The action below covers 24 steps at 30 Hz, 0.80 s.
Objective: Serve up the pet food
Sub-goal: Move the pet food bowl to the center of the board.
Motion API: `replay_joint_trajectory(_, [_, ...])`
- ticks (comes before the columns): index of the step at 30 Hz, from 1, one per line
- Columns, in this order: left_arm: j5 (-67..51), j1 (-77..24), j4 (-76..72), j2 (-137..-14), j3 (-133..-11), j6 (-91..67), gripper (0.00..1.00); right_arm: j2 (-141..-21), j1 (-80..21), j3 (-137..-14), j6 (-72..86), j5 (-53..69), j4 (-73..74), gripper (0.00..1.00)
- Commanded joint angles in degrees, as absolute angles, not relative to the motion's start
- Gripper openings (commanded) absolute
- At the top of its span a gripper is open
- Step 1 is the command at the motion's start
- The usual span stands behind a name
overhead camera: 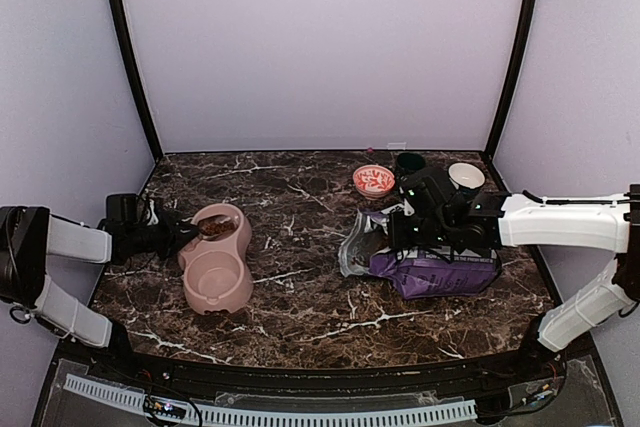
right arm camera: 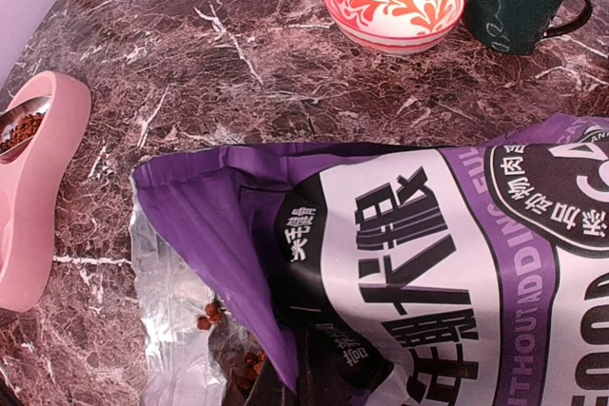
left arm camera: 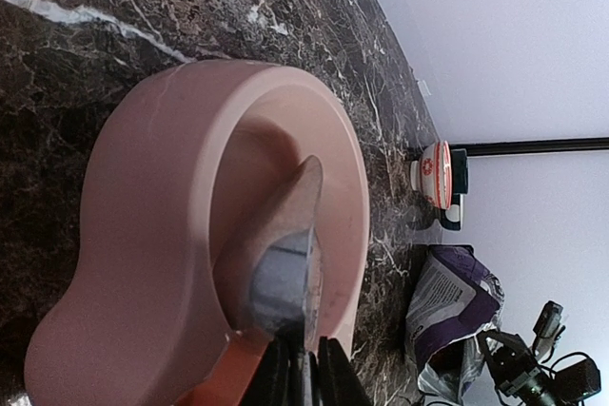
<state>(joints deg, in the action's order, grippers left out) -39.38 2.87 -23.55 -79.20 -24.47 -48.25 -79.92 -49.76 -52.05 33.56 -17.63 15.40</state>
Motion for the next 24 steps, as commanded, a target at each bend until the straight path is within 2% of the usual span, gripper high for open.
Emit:
replay_joint_trajectory(1, [-38.04,0.83,-25.58,-80.68,-25.36,-50.34,0.0,-78.05,-47.69,-50.62,34.37,-23.14,18.63,0.0])
replay_joint_trajectory(24, [-34.6,-9.78,-36.35,-90.93,-29.48,-58.09,0.0,-77.98,-47.55,-50.84,34.41,-22.81,18.8,0.0])
